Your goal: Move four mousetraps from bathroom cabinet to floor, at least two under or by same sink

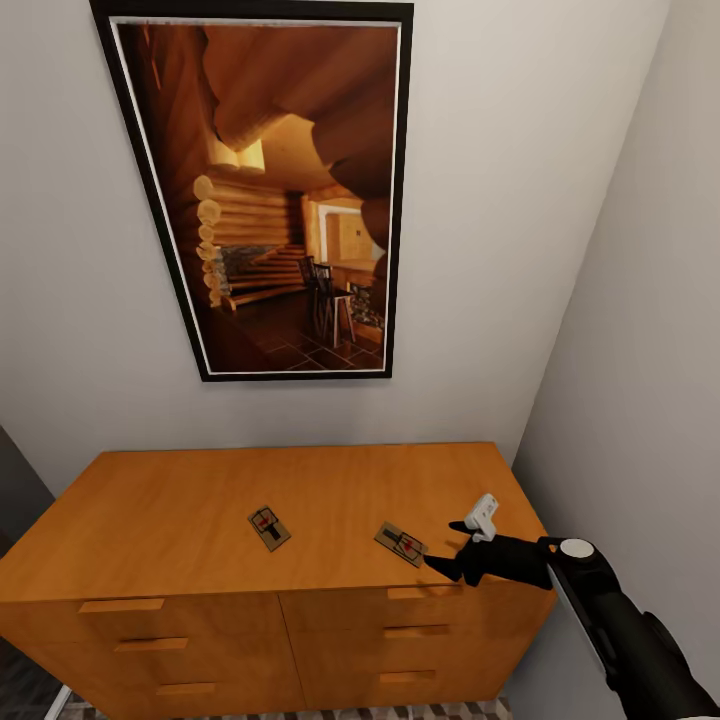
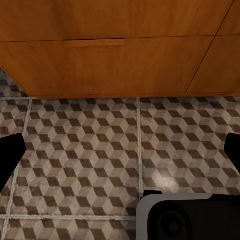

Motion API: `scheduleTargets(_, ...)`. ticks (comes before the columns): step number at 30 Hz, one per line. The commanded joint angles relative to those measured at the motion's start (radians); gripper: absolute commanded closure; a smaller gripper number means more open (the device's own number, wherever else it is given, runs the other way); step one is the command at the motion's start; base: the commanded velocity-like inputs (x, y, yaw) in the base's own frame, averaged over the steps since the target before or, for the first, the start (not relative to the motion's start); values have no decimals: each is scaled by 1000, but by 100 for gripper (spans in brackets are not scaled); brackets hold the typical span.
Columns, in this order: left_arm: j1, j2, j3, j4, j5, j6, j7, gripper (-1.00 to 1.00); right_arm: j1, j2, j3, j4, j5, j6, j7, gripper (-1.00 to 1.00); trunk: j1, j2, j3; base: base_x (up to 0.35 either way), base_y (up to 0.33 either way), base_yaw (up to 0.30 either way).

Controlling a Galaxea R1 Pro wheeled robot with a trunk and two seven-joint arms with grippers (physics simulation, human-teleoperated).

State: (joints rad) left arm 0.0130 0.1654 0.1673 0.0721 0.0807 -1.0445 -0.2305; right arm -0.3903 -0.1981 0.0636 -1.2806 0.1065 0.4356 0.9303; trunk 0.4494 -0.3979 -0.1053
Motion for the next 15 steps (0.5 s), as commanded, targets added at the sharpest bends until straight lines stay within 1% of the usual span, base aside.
scheduleTargets(1, -1, 0, 3, 2, 8, -3, -10, -100, -1, 0, 0, -1, 6, 4, 5, -100, 1, -2, -2, 0, 0, 0)
scheduleTargets(12, -1, 0, 3, 2, 8, -3, -10, -100, -1, 2, 1, 8, 4, 5, 8, -100, 1, -2, -2, 0, 0, 0)
scheduleTargets(15, -1, 0, 3, 2, 8, -3, -10, -100, -1, 10, 1, 14, 4, 5, 9, -100, 1, -2, -2, 0, 0, 0)
